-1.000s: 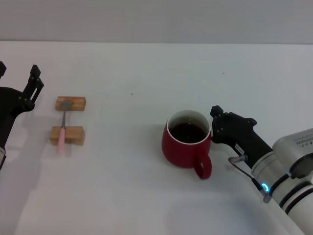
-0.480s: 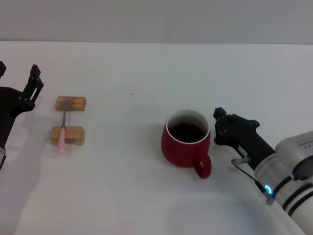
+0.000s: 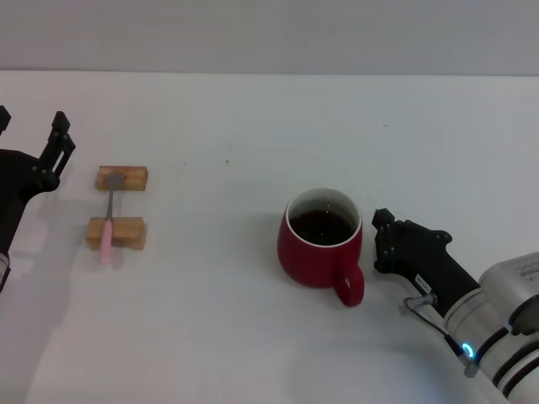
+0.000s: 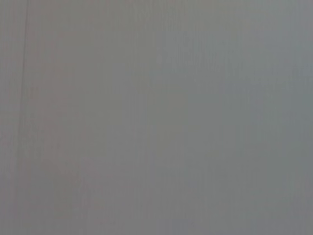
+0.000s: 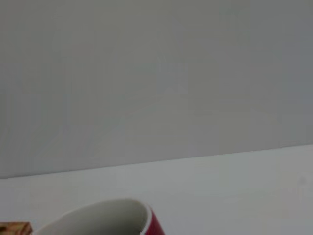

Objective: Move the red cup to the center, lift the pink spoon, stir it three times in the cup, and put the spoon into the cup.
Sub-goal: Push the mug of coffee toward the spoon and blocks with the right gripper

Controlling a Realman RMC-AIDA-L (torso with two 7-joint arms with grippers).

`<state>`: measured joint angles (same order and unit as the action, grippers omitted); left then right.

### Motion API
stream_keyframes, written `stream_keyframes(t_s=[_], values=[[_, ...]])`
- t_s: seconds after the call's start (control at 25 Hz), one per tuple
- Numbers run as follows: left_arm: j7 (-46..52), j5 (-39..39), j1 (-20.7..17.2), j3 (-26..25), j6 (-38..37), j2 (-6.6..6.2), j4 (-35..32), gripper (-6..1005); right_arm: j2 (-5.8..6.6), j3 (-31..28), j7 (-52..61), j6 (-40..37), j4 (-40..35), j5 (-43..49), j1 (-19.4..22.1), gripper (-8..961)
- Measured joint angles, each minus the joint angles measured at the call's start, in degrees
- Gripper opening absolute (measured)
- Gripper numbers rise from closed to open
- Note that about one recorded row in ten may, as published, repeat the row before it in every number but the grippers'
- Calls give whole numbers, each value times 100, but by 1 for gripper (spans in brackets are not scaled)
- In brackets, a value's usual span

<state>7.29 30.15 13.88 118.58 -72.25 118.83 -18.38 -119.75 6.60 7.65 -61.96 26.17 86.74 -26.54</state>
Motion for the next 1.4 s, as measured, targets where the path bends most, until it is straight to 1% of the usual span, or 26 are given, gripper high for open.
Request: stream_keyframes(t_s=[0.2, 0.44, 0.76, 0.96, 1.4], values=[[0, 0, -4, 9, 0, 4, -3, 782, -3, -48, 0, 8, 24, 186, -38, 0], [0, 0, -9, 2, 0, 9, 8, 782, -4, -54, 3, 17, 61, 204, -113, -1], [0, 0, 38, -10, 1, 9, 8, 782, -4, -65, 13, 280, 122, 208, -368, -1], [0, 0, 53, -11, 1, 9, 9, 782, -13, -69, 17, 300, 146, 213, -505, -1], [0, 0, 62, -11, 7, 9, 17, 782, -14, -71, 109, 300, 160, 221, -638, -1]])
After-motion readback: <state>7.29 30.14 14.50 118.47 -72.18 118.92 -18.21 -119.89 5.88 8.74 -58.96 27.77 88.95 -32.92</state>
